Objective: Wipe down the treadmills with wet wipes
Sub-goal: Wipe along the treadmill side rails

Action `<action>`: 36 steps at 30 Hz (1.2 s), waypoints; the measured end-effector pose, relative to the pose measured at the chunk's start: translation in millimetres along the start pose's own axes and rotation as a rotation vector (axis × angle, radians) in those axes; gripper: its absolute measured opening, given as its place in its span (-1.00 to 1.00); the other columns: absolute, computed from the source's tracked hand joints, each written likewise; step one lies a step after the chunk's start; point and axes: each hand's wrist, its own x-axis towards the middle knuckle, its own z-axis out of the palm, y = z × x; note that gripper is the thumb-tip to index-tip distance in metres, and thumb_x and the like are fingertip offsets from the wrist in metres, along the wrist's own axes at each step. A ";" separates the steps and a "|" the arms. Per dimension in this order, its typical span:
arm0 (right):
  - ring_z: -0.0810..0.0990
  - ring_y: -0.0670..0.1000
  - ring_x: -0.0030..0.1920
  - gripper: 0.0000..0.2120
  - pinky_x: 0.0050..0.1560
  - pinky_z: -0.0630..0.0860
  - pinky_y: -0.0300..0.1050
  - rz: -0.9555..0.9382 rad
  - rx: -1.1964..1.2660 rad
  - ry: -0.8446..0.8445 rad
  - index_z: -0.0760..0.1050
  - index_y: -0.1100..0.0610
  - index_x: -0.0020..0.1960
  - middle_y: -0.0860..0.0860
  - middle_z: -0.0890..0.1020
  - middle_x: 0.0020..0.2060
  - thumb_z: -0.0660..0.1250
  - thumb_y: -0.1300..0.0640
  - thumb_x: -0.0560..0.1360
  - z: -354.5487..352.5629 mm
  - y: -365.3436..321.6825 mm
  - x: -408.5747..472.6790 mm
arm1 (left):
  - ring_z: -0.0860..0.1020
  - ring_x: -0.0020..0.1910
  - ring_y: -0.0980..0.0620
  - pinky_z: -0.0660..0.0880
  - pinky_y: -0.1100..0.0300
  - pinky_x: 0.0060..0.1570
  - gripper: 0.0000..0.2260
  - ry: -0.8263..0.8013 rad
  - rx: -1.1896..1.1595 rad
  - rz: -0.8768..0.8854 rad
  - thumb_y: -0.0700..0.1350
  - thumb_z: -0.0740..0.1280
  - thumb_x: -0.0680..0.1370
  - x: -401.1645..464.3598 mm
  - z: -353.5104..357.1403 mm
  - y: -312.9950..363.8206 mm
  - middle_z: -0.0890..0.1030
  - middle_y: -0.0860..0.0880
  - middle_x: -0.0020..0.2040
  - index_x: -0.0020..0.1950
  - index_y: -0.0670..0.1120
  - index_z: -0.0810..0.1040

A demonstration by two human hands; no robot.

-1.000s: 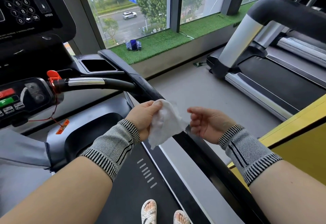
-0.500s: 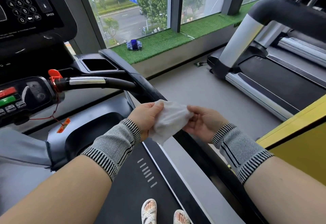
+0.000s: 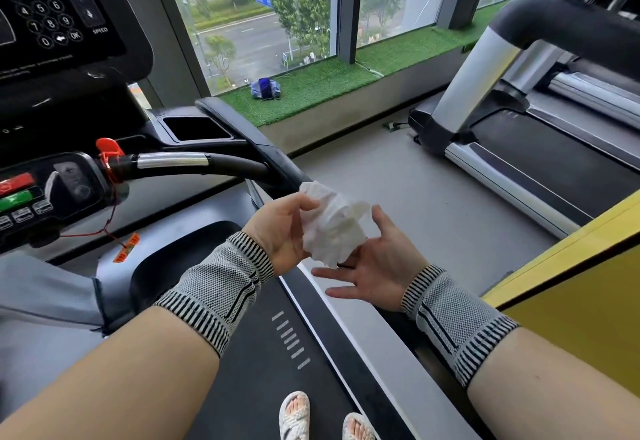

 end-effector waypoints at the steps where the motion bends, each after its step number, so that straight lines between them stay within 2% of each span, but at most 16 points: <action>1: 0.52 0.25 0.21 -0.19 0.29 0.33 0.27 -0.043 0.044 -0.013 0.48 0.21 0.29 0.20 0.54 0.24 0.00 -0.44 0.45 2.0 -3.5 -0.9 | 0.56 -0.30 -0.07 0.54 0.18 -0.34 -0.69 0.021 0.053 0.026 -0.20 0.24 0.45 1.5 0.0 -0.3 0.58 -0.15 -0.12 0.17 -0.22 0.53; 4: 0.55 0.21 0.13 -0.60 0.31 0.35 0.23 -0.239 0.148 0.061 0.52 0.21 0.11 0.18 0.61 0.04 0.20 -0.10 0.52 6.4 -16.6 -2.4 | 0.57 -0.29 -0.07 0.54 0.17 -0.37 -0.82 0.077 0.198 0.131 -0.25 0.25 0.54 5.0 -0.7 -1.4 0.59 -0.19 -0.14 0.06 -0.24 0.61; 5: 0.57 0.18 0.05 -0.75 0.25 0.42 0.19 -0.293 0.148 0.103 0.52 0.20 0.04 0.15 0.63 -0.05 0.22 0.03 0.54 6.4 -20.3 -3.0 | 0.57 -0.33 -0.04 0.53 0.20 -0.42 -0.84 0.093 0.223 0.153 -0.25 0.25 0.56 5.0 -0.5 -1.5 0.60 -0.19 -0.17 0.01 -0.23 0.62; 7: 0.62 0.12 -0.10 -0.86 0.05 0.52 0.08 -0.349 0.137 0.176 0.49 0.18 -0.04 0.10 0.64 -0.17 0.21 0.13 0.56 8.1 -25.6 -3.2 | 0.55 -0.43 0.01 0.48 0.25 -0.54 -0.83 0.177 0.255 0.182 -0.22 0.25 0.60 5.2 0.3 -1.8 0.60 -0.15 -0.25 -0.05 -0.23 0.62; 12: 0.64 0.05 -0.27 -0.80 -0.30 0.57 -0.08 -0.400 0.156 0.285 0.48 0.23 0.01 0.10 0.64 -0.27 0.23 0.09 0.58 13.4 -28.4 2.8 | 0.51 -0.41 0.03 0.48 0.22 -0.50 -0.80 0.328 0.220 0.259 -0.07 0.27 0.61 9.8 6.1 -4.3 0.57 -0.10 -0.29 -0.12 -0.15 0.59; 15: 0.61 0.03 -0.31 -0.92 -0.32 0.57 -0.09 -0.423 0.146 0.211 0.49 0.18 -0.07 0.10 0.60 -0.25 0.25 0.18 0.56 15.1 -29.4 0.3 | 0.52 -0.35 0.01 0.46 0.22 -0.51 -0.81 0.369 0.132 0.249 -0.03 0.25 0.61 11.6 9.0 -1.6 0.57 -0.08 -0.24 -0.11 -0.09 0.55; 17: 0.58 0.03 -0.28 -0.89 -0.20 0.56 -0.03 -0.447 0.153 0.187 0.49 0.15 -0.13 0.09 0.58 -0.25 0.24 0.26 0.54 12.5 -29.6 0.7 | 0.54 -0.30 -0.01 0.49 0.19 -0.47 -0.83 0.319 0.098 0.237 -0.09 0.20 0.63 11.3 11.2 -1.1 0.56 -0.10 -0.16 -0.08 -0.07 0.54; 19: 0.58 0.03 -0.29 -0.86 -0.16 0.55 0.00 -0.471 0.153 0.199 0.49 0.15 -0.16 0.08 0.59 -0.28 0.23 0.30 0.54 11.3 -30.1 0.3 | 0.54 -0.37 0.02 0.48 0.21 -0.50 -0.84 0.307 0.234 0.260 -0.19 0.17 0.64 10.5 11.9 -4.2 0.54 -0.10 -0.18 -0.06 -0.08 0.52; 22: 0.59 0.00 -0.40 -0.85 -0.39 0.59 -0.08 -0.504 0.091 0.224 0.47 0.17 -0.15 0.09 0.60 -0.33 0.21 0.31 0.57 12.1 -34.3 -5.8 | 0.52 -0.29 0.00 0.51 0.18 -0.41 -0.84 0.341 0.430 0.370 -0.23 0.18 0.62 11.4 10.3 -7.1 0.55 -0.10 -0.18 -0.06 -0.09 0.52; 26: 0.60 0.05 -0.27 -0.76 -0.30 0.62 -0.01 -0.553 0.049 0.129 0.56 0.14 -0.09 0.11 0.63 -0.21 0.15 0.33 0.58 8.9 -45.4 -14.7 | 0.55 -0.41 -0.02 0.51 0.17 -0.50 -0.77 0.190 0.131 0.304 -0.27 0.14 0.63 6.7 8.5 5.6 0.59 -0.14 -0.20 -0.07 -0.11 0.57; 29: 0.58 0.06 -0.25 -0.58 -0.22 0.56 0.02 -0.567 -0.070 0.005 0.65 0.11 -0.27 0.09 0.65 -0.25 0.12 0.40 0.54 3.8 -51.3 -22.7 | 0.53 -0.37 -0.02 0.51 0.19 -0.38 -0.77 0.039 0.066 0.270 -0.35 0.14 0.59 4.4 0.2 12.8 0.59 -0.14 -0.21 -0.04 -0.19 0.58; 30: 0.57 0.05 -0.28 -0.54 -0.25 0.54 -0.01 -0.576 -0.163 -0.008 0.65 0.12 -0.33 0.07 0.65 -0.29 0.11 0.45 0.52 1.6 -53.0 -25.7 | 0.51 -0.38 0.01 0.50 0.20 -0.37 -0.79 0.020 0.144 0.271 -0.38 0.15 0.57 3.1 -3.6 14.0 0.60 -0.11 -0.26 -0.03 -0.22 0.58; 32: 0.55 -0.03 -0.32 -0.52 -0.28 0.55 -0.10 -0.669 -0.590 0.097 0.62 0.12 -0.37 -0.02 0.62 -0.37 0.10 0.53 0.46 -5.2 -56.6 -28.5 | 0.53 -0.38 0.05 0.55 0.17 -0.32 -0.76 0.123 0.695 0.313 -0.41 0.18 0.55 4.8 -12.9 16.8 0.62 -0.02 -0.32 -0.10 -0.20 0.61; 34: 0.51 -0.04 -0.27 -0.60 -0.19 0.48 -0.12 -0.760 -1.279 0.264 0.55 0.08 -0.34 -0.08 0.56 -0.36 0.16 0.49 0.44 -11.8 -57.6 -24.3 | 0.57 -0.12 0.02 0.53 0.12 0.03 -0.69 0.195 1.432 0.324 -0.34 0.17 0.56 9.7 -19.3 17.8 0.63 0.01 -0.11 -0.10 -0.07 0.67; 35: 0.50 -0.01 -0.22 -0.65 -0.13 0.42 -0.15 -0.773 -1.542 0.326 0.56 0.05 -0.30 -0.07 0.54 -0.30 0.20 0.42 0.46 -13.4 -57.6 -20.9 | 0.54 0.01 0.04 0.44 0.18 0.16 -0.68 0.212 1.621 0.326 -0.30 0.16 0.58 10.6 -20.7 16.2 0.60 0.06 0.00 -0.03 -0.02 0.68; 36: 0.50 0.01 -0.16 -0.72 -0.06 0.39 -0.18 -0.772 -1.684 0.355 0.60 0.06 -0.22 -0.05 0.54 -0.22 0.21 0.34 0.49 -12.6 -57.4 -20.9 | 0.52 0.07 0.06 0.39 0.23 0.19 -0.68 0.235 1.647 0.344 -0.27 0.14 0.59 9.0 -19.4 15.0 0.57 0.10 0.04 0.04 -0.01 0.67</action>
